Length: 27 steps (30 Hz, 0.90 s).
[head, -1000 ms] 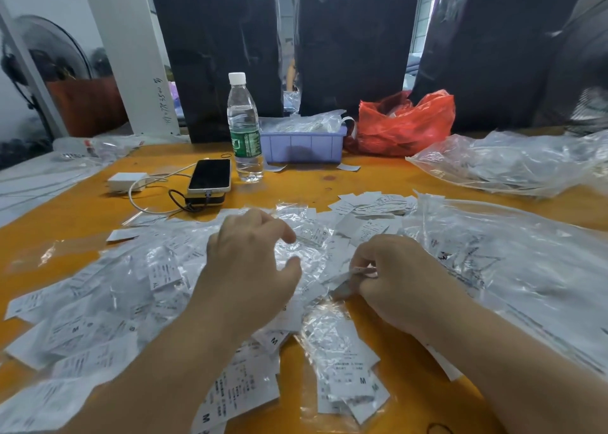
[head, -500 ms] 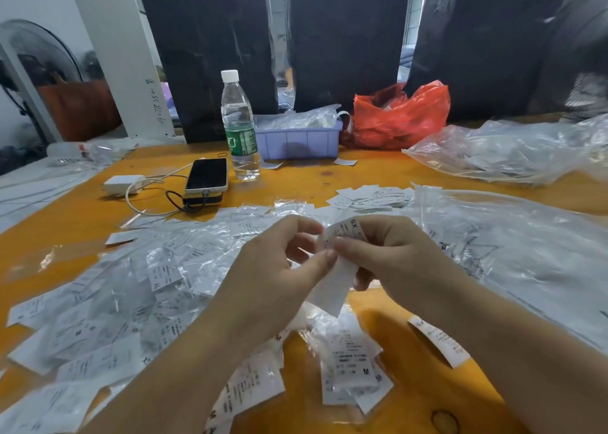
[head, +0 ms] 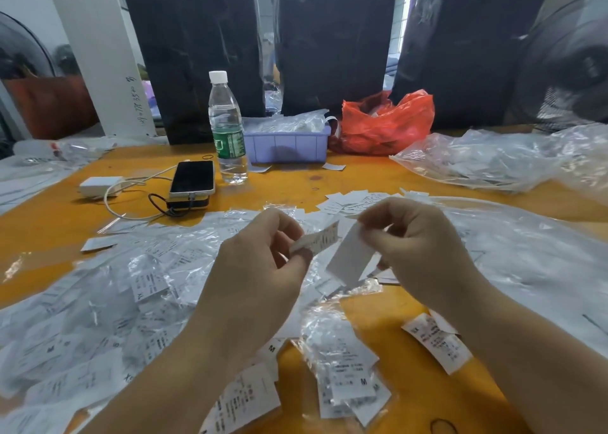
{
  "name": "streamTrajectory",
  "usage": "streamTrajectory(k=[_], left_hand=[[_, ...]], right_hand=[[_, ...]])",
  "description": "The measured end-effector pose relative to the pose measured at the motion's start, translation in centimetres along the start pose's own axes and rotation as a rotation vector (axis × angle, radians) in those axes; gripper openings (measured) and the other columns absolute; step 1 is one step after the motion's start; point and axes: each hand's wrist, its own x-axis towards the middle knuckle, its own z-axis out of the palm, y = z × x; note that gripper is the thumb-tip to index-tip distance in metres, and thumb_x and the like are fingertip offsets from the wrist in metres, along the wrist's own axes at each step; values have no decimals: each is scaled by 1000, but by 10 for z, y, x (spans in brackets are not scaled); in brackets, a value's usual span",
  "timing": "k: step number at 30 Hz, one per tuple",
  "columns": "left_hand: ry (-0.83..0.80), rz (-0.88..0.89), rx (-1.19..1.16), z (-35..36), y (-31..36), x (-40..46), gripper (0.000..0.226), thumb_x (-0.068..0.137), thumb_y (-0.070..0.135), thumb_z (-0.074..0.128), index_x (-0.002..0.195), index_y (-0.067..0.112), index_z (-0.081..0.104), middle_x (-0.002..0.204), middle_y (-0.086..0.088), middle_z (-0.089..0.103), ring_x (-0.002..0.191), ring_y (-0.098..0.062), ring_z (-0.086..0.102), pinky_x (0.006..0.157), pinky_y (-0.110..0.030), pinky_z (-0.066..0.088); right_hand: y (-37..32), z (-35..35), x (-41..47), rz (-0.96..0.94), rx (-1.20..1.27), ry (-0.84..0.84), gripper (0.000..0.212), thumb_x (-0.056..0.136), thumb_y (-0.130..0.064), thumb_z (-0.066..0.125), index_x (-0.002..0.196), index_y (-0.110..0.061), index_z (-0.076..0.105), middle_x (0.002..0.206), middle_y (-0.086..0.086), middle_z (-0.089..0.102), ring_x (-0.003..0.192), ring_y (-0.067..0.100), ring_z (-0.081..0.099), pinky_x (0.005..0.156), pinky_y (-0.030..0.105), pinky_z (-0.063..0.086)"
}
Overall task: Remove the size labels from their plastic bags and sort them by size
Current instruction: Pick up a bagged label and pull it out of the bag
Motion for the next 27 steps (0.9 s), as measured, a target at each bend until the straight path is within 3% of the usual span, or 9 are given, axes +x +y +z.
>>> streamTrajectory(k=[3,5,8,10,16,18,22,27], left_hand=[[14,-7,-4,-1,0,-1,15,87,26,69,82,34,57,75,20,62,65,2,57,49,-9,41],[4,-18,-1,1,0,-2,16,86,24,70,80,33,58,76,21,63,65,3,57,50,-8,41],[-9,-24,20,3,1,-4,17,85,24,70,78,33,57,77,21,63,66,2,57,51,-8,42],[-30,-17,33,4,2,-5,17,85,25,70,76,32,57,77,21,62,66,1,57,54,-8,41],[-109,0,53,6,4,-8,18,85,24,68,74,34,57,75,24,62,67,2,57,58,-7,42],[-124,7,52,7,5,-9,18,85,23,68,75,34,58,78,27,61,71,4,57,59,-6,42],[-138,43,45,8,9,-11,17,85,21,68,78,34,60,78,28,61,67,3,56,56,-7,41],[-147,117,31,9,16,-15,22,84,15,70,76,34,62,76,23,61,65,0,55,55,-9,42]], right_hand=[[-4,-7,1,-127,-139,99,19,89,-8,66,83,-25,71,66,-17,65,54,10,62,46,13,44],[-5,-5,-1,-120,-293,-58,15,88,-11,66,84,-23,72,62,-18,62,53,-1,59,46,10,41],[-8,0,-8,5,-449,-414,7,87,-29,68,83,-27,73,77,-18,66,61,-5,60,53,15,45],[-12,0,-11,24,-419,-459,9,86,-38,68,83,-30,72,82,-17,67,65,-2,61,56,19,43],[-21,-20,-15,-31,-506,-377,12,87,-39,67,97,-33,68,87,-16,65,68,-10,56,54,13,36],[-20,-32,-20,-28,-551,-327,13,87,-36,68,100,-34,69,83,-19,64,66,-5,58,55,13,38],[-19,-53,-34,-64,-713,-143,17,90,-17,62,102,-25,71,87,-10,68,76,7,62,68,31,54],[-21,-71,-38,-44,-836,37,28,87,0,54,102,-15,73,98,3,72,91,23,65,78,41,55]])
